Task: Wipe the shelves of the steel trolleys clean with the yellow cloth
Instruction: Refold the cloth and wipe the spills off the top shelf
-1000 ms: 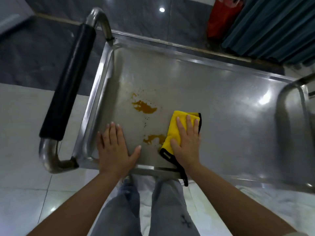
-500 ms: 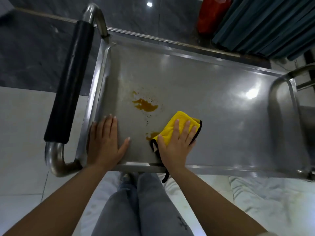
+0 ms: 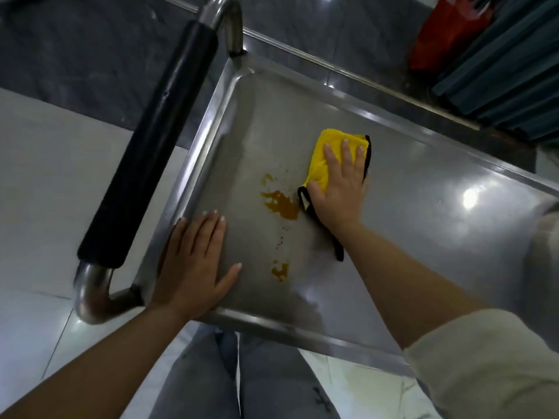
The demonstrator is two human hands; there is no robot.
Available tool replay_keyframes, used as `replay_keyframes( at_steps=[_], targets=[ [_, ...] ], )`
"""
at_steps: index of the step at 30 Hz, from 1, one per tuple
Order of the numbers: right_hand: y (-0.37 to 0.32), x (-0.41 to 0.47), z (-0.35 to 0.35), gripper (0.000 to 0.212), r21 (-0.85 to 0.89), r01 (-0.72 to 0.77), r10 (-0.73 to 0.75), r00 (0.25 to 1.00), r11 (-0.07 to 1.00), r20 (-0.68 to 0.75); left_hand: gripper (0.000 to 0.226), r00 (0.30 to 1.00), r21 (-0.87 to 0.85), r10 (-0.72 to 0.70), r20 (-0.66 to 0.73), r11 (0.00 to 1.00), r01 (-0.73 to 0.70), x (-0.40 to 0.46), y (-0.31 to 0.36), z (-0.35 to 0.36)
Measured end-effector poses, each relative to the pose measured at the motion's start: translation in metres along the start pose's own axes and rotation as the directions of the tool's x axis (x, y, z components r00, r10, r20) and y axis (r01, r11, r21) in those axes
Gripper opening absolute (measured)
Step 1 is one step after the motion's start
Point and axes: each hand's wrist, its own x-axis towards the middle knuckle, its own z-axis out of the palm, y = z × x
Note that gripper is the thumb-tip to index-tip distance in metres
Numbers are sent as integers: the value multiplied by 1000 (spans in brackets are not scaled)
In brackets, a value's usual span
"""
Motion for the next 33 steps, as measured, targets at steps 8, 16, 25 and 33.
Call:
replay_keyframes(
  at_steps=[8,16,25,33],
  targets=[
    [7,93,-15,69,59,376,-380,919,925,104,84,999,-39,-29,-15,999,28,-2,3,1],
    [-12,115,-19,70,127,475,-492,840,871,230,84,999,-7,-32,3,999,32,-1,2,-1],
    [1,10,-16,68,278,531,-593,771,800,233,83,1000,12,-27,12,1000,26,0,3,-7],
    [-13,-117,-4,65,326,186,-239,962,927,130,81,1000,34,-11,25,999,10,-4,4,-10]
  ],
)
